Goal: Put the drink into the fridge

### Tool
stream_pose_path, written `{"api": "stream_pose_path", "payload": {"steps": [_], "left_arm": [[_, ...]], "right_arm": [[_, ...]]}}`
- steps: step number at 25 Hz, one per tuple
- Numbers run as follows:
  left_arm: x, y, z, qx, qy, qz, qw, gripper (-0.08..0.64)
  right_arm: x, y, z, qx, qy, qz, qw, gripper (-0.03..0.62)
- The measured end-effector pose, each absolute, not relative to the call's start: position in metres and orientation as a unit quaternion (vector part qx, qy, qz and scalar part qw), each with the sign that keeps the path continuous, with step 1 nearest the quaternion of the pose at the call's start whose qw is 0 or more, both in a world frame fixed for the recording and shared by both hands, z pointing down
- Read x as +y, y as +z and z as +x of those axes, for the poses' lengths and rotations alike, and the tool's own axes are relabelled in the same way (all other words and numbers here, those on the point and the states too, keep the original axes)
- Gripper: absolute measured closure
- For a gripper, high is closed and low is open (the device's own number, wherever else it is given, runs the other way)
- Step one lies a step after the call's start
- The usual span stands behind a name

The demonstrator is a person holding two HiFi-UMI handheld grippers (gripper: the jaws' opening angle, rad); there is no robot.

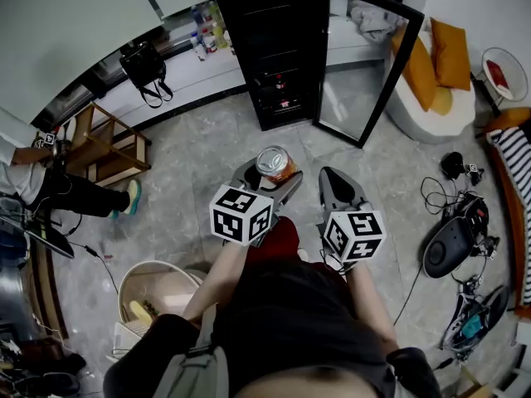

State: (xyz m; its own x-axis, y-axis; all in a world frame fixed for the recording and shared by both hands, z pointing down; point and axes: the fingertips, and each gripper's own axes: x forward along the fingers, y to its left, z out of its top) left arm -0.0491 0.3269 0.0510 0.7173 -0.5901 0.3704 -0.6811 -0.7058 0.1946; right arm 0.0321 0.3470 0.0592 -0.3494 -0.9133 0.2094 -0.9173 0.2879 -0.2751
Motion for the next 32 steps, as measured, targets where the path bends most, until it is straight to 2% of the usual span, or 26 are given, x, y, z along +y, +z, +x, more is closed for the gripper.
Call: {"api": "stream_pose_path", "payload": {"steps": [17, 32], "left_arm": [[0.271, 0.062, -0.039, -0.341, 0.153, 0.915, 0.150, 0.222], [0.128, 0.092, -0.041, -0.333, 0.161, 0.911, 0.183, 0.222]], "right_arm": [[0.297, 0.061, 0.052, -0.786, 0.187, 0.589, -0.019, 0.574], [0.150, 0.086, 0.050, -0.776, 0.213, 0.594, 0.013, 0.574]]}}
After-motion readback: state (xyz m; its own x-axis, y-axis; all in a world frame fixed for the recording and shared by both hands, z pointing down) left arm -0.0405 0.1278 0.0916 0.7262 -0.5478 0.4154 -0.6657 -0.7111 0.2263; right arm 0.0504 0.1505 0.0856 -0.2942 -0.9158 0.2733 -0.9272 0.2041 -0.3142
